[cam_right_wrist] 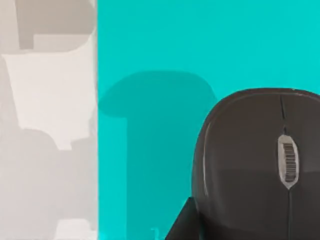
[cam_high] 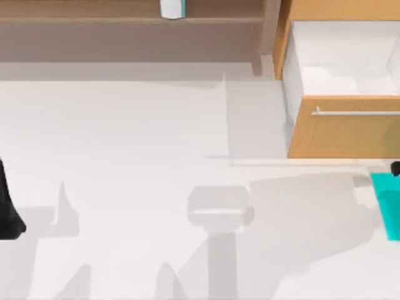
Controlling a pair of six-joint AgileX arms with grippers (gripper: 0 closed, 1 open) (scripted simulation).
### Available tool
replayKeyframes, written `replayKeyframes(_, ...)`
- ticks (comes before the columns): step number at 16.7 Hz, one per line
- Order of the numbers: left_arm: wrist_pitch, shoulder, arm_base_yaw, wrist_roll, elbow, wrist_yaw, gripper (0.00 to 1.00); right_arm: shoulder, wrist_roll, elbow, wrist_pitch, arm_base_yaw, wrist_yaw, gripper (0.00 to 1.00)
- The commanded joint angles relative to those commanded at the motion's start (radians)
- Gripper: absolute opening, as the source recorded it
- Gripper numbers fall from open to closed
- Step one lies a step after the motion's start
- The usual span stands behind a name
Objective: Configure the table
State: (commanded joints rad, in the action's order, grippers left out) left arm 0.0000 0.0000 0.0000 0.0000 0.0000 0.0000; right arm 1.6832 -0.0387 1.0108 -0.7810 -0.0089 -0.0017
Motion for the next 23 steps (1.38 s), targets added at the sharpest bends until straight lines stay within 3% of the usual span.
replayKeyframes(13, 0.000, 0.000, 0.000, 0.000, 0.000, 0.000, 1.00, 0.058, 0.005, 0.000, 0.042, -0.014, -0.001, 0.00)
replayKeyframes(23, 0.000, 0.000, 0.000, 0.000, 0.000, 0.000, 1.00, 0.058, 0.005, 0.000, 0.042, -0.014, -0.001, 0.75)
